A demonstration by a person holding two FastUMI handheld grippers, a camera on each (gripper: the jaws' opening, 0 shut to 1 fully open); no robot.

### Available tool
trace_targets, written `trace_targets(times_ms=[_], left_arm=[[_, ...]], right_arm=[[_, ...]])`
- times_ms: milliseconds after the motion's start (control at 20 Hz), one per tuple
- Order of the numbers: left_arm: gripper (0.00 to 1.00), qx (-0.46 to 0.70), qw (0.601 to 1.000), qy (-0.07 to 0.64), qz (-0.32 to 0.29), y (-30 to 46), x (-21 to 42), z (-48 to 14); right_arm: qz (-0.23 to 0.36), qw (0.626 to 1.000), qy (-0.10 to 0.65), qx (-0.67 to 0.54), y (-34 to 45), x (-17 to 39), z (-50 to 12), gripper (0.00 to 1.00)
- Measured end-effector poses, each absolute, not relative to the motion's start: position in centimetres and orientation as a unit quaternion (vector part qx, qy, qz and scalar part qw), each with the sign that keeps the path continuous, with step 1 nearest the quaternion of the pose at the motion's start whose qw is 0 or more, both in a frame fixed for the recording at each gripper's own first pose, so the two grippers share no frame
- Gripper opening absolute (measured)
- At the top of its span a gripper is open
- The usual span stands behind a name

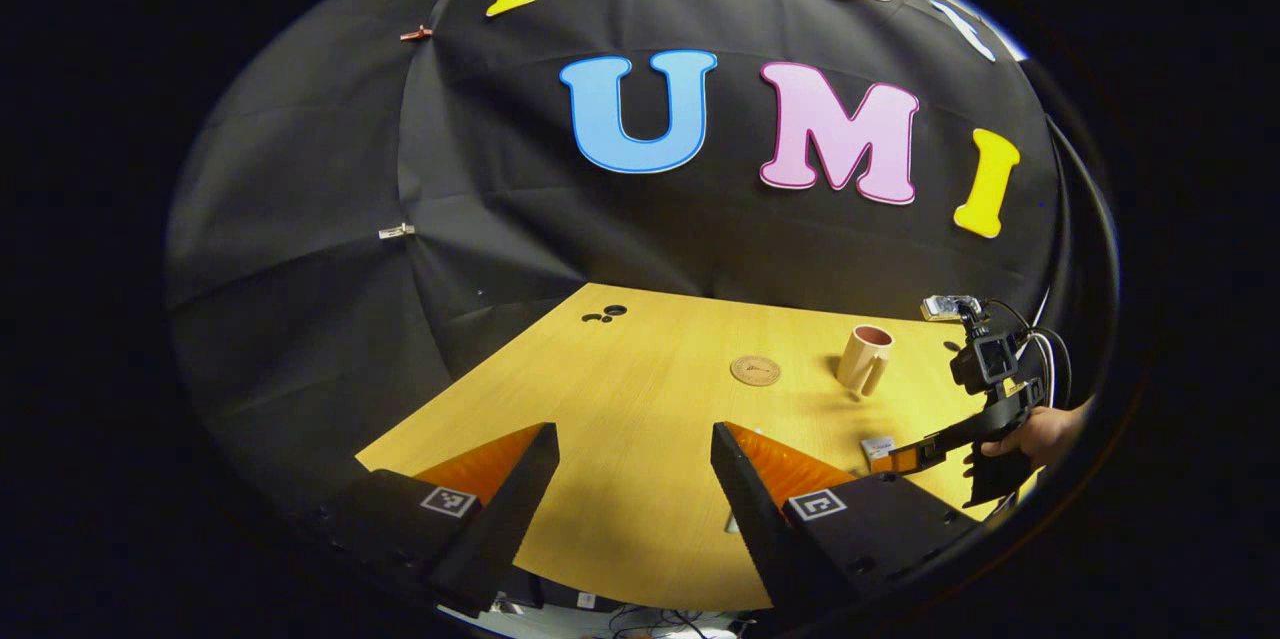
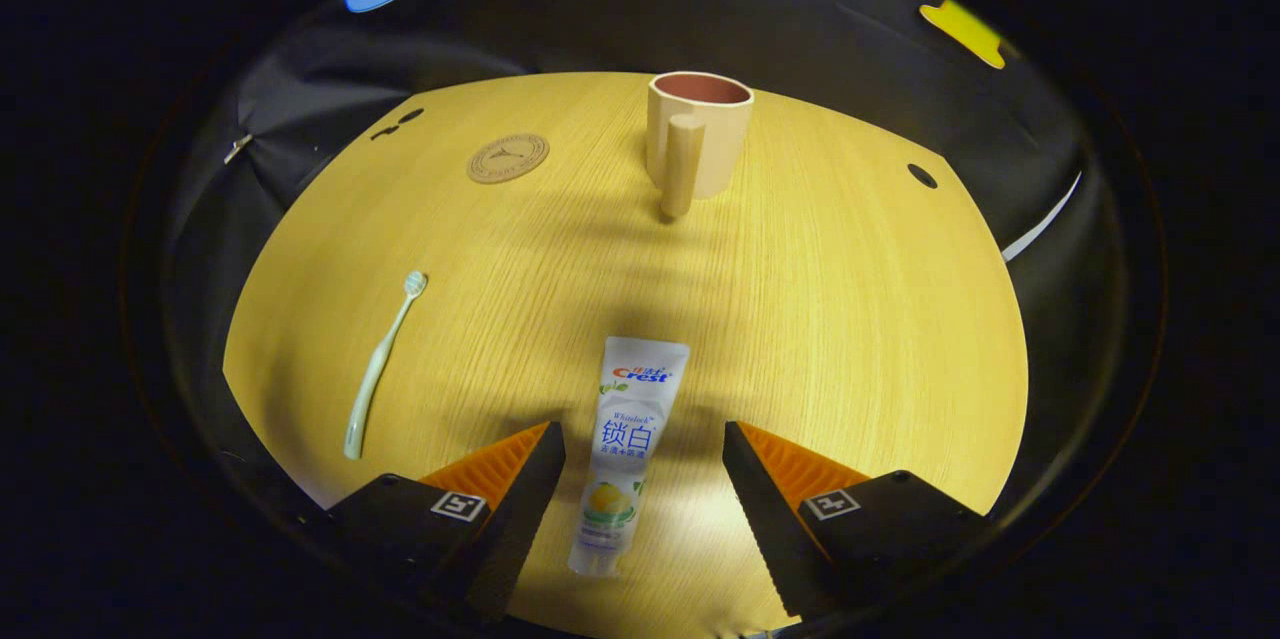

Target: Put the toothbrush and toothpaste on the desktop into the cup, then pick up the cup and place it on the coaster on the desktop.

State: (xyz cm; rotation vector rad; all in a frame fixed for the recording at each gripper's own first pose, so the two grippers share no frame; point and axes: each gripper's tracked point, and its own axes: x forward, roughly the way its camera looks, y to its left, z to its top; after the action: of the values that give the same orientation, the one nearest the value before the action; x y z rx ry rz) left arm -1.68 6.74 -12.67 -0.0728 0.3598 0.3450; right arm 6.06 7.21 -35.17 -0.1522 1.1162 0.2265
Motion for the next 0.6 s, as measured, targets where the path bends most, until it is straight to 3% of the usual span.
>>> trace_targets(times_ms=[200,400,500,600], left_arm=[[0.98,-0.032,0.968,0.187,0.162,5.8,-0.9,-12.5],[0.98,-0.028,0.969,0.192,0.154,5.3,-0.3,-12.8],[0.97,-0.023,0.969,0.197,0.146,4.9,-0.2,-13.2],[0.98,-0.021,0.969,0.203,0.138,4.4,0.0,-13.6]], right_arm=[[0.102,0.827,0.551,-0.057,7.7,5.0,-37.0,0.95],[0.095,0.831,0.545,-0.055,7.5,5.4,-37.1,0.84],[0.087,0.827,0.554,-0.045,7.5,5.4,-37.1,0.67],[0.085,0.816,0.569,-0.050,7.2,4.9,-36.8,0.40]])
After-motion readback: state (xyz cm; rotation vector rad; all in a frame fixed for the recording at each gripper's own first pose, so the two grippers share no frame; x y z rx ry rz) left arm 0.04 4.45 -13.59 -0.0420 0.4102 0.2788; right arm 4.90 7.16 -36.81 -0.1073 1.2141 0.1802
